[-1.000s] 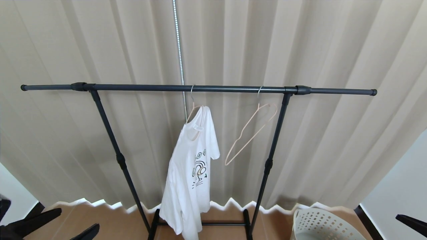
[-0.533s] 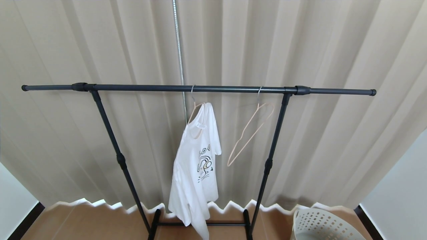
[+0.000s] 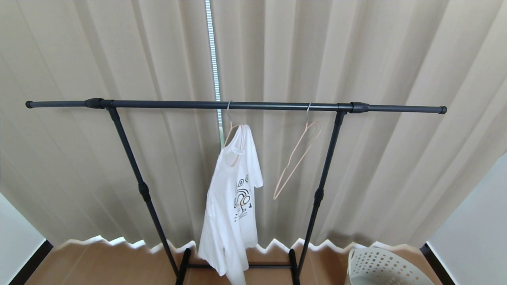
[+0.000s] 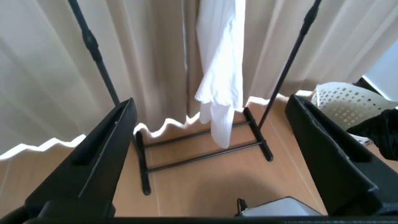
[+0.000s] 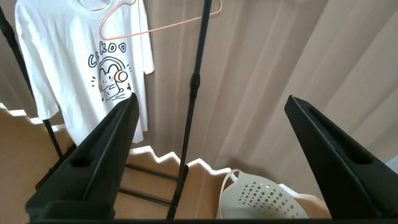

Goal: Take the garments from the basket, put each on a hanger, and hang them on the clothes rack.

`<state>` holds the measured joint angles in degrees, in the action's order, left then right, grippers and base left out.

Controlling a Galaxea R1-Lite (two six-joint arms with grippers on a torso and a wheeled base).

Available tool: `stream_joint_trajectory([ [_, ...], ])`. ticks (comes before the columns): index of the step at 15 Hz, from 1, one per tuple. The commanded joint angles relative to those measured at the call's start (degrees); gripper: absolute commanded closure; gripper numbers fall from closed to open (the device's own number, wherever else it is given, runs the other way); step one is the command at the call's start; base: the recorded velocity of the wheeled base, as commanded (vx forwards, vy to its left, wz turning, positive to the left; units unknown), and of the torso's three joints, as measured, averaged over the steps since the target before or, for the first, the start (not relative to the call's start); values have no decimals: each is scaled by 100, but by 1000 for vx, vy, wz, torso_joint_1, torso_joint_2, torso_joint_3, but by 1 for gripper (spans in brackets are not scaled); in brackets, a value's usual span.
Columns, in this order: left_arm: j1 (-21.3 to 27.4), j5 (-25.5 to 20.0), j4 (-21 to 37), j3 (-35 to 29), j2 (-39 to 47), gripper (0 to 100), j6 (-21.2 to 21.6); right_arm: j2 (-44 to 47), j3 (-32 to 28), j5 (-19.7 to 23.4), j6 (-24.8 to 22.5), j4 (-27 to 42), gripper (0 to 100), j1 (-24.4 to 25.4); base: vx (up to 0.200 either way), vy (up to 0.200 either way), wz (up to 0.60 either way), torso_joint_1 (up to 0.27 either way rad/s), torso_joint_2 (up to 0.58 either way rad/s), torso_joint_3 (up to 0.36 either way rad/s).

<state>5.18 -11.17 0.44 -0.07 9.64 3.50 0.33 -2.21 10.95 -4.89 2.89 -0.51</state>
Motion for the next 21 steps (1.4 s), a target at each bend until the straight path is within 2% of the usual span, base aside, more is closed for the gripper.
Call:
stream_joint_trajectory([
  [1, 71, 290, -18, 7, -393, 0, 2, -33, 80, -145, -3, -16, 0, -2, 0, 0, 0, 0, 0, 0],
  [2, 71, 589, -18, 7, -402, 0, 37, -33, 115, -497, 5, -87, 0, 7, 0, 0, 0, 0, 0, 0],
  [3, 71, 642, -18, 7, -393, 0, 19, -33, 159, -734, 32, -113, 0, 7, 0, 0, 0, 0, 0, 0],
  [5, 62, 730, -44, 7, -393, 0, -33, -33, 150, -734, 32, -78, 0, 7, 0, 0, 0, 0, 0, 0],
  [8, -720, 712, -26, 7, -472, 0, 186, -33, 150, -717, 49, -69, 0, 42, 0, 0, 0, 0, 0, 0],
  [11, -720, 695, -44, 7, -516, 0, -218, -33, 168, -734, 146, -122, 0, 42, 0, 0, 0, 0, 0, 0],
  [14, -685, 624, -79, 7, -542, 0, -200, -33, 177, -734, 216, -131, 0, 42, 0, 0, 0, 0, 0, 0],
  [15, -465, 326, -44, -10, -850, 0, -174, -33, 177, -752, 287, -131, 0, 42, 0, 0, 0, 0, 0, 0],
  [16, -439, 238, -26, -10, -964, 0, -139, -33, 177, -761, 313, -131, 0, 42, 0, 0, 0, 0, 0, 0],
  [21, -439, 229, -26, -1, -964, 0, -157, -33, 168, -734, 260, -131, 0, 51, 0, 0, 0, 0, 0, 0],
])
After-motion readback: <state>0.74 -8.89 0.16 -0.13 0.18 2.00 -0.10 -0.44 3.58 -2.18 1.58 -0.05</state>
